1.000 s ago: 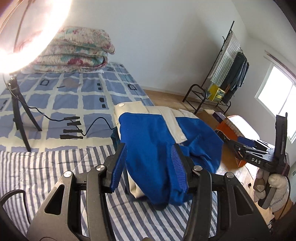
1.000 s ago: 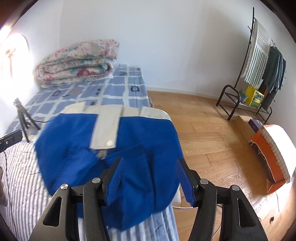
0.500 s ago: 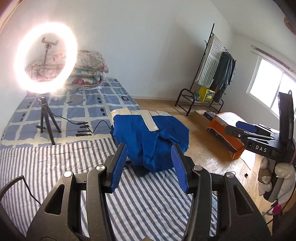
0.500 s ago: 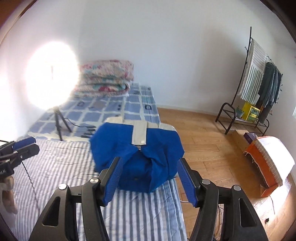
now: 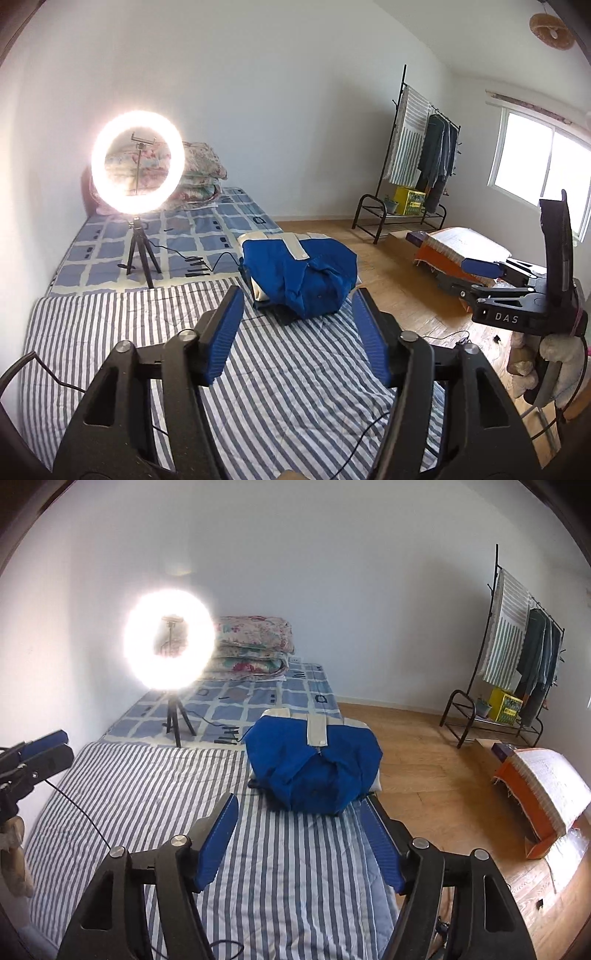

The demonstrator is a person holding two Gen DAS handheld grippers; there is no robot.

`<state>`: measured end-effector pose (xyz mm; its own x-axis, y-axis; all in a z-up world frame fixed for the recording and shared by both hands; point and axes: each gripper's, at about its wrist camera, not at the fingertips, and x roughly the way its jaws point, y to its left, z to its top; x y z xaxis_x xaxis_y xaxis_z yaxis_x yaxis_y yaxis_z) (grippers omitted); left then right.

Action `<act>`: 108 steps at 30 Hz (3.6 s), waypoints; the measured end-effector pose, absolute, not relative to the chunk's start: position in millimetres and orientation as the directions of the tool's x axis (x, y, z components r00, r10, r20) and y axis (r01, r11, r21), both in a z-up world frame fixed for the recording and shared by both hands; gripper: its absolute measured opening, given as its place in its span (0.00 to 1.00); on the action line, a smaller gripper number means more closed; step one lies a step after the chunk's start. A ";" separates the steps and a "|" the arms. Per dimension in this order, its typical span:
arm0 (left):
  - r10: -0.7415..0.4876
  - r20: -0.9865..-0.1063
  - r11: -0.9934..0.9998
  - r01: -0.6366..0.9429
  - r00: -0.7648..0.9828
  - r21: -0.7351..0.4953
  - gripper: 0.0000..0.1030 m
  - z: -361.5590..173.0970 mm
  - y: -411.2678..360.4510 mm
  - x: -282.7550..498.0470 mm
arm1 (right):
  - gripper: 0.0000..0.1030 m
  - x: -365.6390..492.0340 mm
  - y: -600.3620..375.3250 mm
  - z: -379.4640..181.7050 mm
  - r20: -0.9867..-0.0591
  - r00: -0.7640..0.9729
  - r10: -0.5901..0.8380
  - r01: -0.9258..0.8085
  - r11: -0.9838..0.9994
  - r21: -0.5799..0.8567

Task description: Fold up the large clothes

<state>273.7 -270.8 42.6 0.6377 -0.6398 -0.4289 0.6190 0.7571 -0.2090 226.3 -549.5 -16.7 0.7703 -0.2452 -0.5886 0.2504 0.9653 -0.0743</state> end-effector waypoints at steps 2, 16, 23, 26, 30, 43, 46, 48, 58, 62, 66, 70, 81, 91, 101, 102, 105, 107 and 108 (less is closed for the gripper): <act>-0.629 -0.425 0.765 0.614 0.651 -0.191 0.62 40.1 -261.6 253.3 | 0.71 209.2 -537.6 -20.3 -0.584 0.774 -0.244 0.241 0.967 -0.085; -0.581 -0.472 0.788 0.604 0.663 -0.122 0.82 -3.2 -244.3 177.7 | 0.89 148.1 -495.0 -63.9 -0.534 0.790 -0.301 0.303 0.949 -0.086; -0.560 -0.495 0.794 0.601 0.665 -0.091 0.92 -16.1 -244.9 173.9 | 1.00 135.6 -491.7 -77.5 -0.496 0.804 -0.329 0.349 0.935 -0.054; -0.546 -0.481 0.802 0.594 0.686 -0.064 0.99 -17.9 -243.9 170.2 | 1.00 136.8 -491.5 -84.6 -0.505 0.796 -0.333 0.353 0.934 -0.059; -0.504 -0.494 0.819 0.573 0.708 -0.015 1.00 -21.5 -246.3 167.1 | 1.00 136.4 -489.8 -91.0 -0.506 0.794 -0.336 0.354 0.933 -0.063; -0.446 -0.525 0.840 0.542 0.725 0.035 1.00 -32.2 -246.8 164.7 | 1.00 145.6 -480.0 -102.6 -0.501 0.783 -0.370 0.353 0.926 -0.131; -0.441 -0.521 0.841 0.539 0.731 0.045 1.00 -31.8 -246.3 163.0 | 1.00 143.8 -480.4 -101.9 -0.496 0.784 -0.373 0.360 0.924 -0.126; -0.443 -0.519 0.840 0.540 0.731 0.044 1.00 -31.4 -246.1 162.5 | 1.00 143.7 -482.4 -102.2 -0.499 0.785 -0.367 0.361 0.926 -0.113; -0.445 -0.504 0.845 0.533 0.740 0.037 1.00 -27.2 -241.6 161.0 | 1.00 146.5 -488.3 -108.0 -0.520 0.775 -0.359 0.368 0.925 -0.092; -0.444 -0.502 0.845 0.533 0.742 0.040 1.00 -27.0 -241.6 160.9 | 1.00 145.3 -491.2 -108.5 -0.523 0.774 -0.356 0.376 0.924 -0.072; -0.444 -0.500 0.846 0.532 0.744 0.040 1.00 -26.9 -241.6 160.7 | 1.00 145.3 -493.3 -108.4 -0.524 0.774 -0.356 0.379 0.923 -0.066; -0.445 -0.499 0.846 0.532 0.743 0.038 1.00 -26.4 -241.7 160.7 | 1.00 144.5 -494.3 -109.4 -0.526 0.772 -0.357 0.380 0.922 -0.068; -0.452 -0.492 0.840 0.540 0.744 0.047 1.00 -23.2 -247.2 161.4 | 1.00 144.5 -495.7 -110.1 -0.529 0.772 -0.354 0.378 0.924 -0.067; -0.452 -0.493 0.841 0.540 0.744 0.044 1.00 -22.0 -247.2 159.8 | 1.00 141.9 -500.1 -112.0 -0.535 0.768 -0.352 0.387 0.921 -0.050; -0.450 -0.492 0.841 0.539 0.745 0.046 1.00 -21.6 -248.1 160.4 | 1.00 141.2 -503.9 -112.6 -0.538 0.766 -0.351 0.390 0.920 -0.044; -0.451 -0.493 0.841 0.540 0.744 0.045 1.00 -21.2 -248.1 160.8 | 1.00 141.3 -504.0 -112.6 -0.539 0.766 -0.351 0.391 0.919 -0.044; -0.450 -0.490 0.842 0.538 0.747 0.047 1.00 -21.3 -248.4 160.4 | 1.00 141.3 -503.7 -112.6 -0.539 0.765 -0.352 0.391 0.919 -0.045; -0.451 -0.491 0.841 0.539 0.746 0.046 1.00 -21.3 -248.1 160.2 | 1.00 141.0 -503.8 -112.6 -0.539 0.765 -0.352 0.392 0.919 -0.044; -0.451 -0.490 0.842 0.538 0.746 0.044 1.00 -20.6 -248.1 161.2 | 1.00 141.1 -503.8 -112.6 -0.539 0.765 -0.353 0.392 0.919 -0.044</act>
<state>161.2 -248.1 -20.6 0.7459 -0.4506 -0.4904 0.5378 0.8419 0.0443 141.1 -503.8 -112.6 0.7652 -0.3525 -0.5387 0.3925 0.9187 -0.0437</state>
